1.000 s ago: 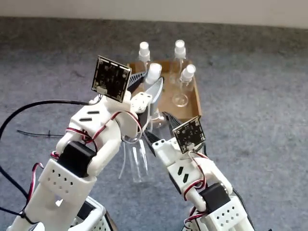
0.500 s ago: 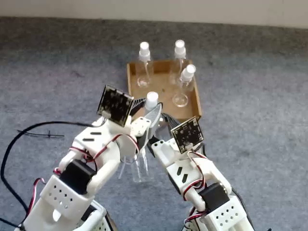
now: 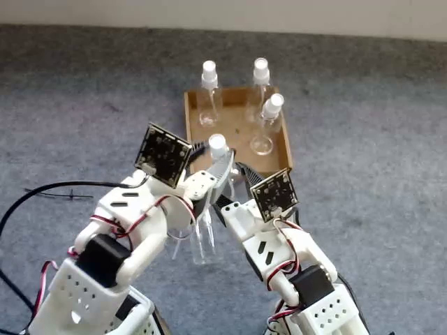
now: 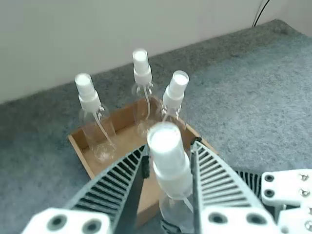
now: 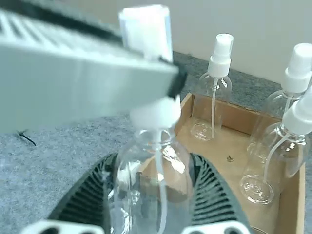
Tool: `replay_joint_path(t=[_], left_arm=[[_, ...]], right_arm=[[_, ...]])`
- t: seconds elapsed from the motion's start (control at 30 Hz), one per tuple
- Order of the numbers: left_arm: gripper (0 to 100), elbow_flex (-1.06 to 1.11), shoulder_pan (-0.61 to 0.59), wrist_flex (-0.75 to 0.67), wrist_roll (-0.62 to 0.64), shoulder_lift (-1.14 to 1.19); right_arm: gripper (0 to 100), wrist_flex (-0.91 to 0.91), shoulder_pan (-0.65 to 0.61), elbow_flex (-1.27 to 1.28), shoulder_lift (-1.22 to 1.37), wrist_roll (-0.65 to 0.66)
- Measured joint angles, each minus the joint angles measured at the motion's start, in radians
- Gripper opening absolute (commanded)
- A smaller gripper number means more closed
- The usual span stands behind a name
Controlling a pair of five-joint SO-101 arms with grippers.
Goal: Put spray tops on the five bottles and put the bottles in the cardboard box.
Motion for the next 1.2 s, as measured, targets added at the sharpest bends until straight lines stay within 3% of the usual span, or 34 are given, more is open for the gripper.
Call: replay_joint_path(t=[0.37, 0.53, 0.97, 1.2], left_arm=[[15, -0.143, -0.018, 0.061, -0.048, 0.000], [15, -0.150, -0.091, 0.064, -0.054, 0.032], [15, -0.166, -0.094, 0.064, -0.095, 0.183], [15, -0.215, -0.094, 0.087, -0.195, 0.192]], right_arm=[[0.3, 0.000, 0.000, 0.000, 0.000, 0.000], [0.3, 0.000, 0.000, 0.000, 0.000, 0.000], [0.3, 0.000, 0.003, 0.002, 0.002, 0.000], [0.3, 0.000, 0.003, 0.002, 0.002, 0.031]])
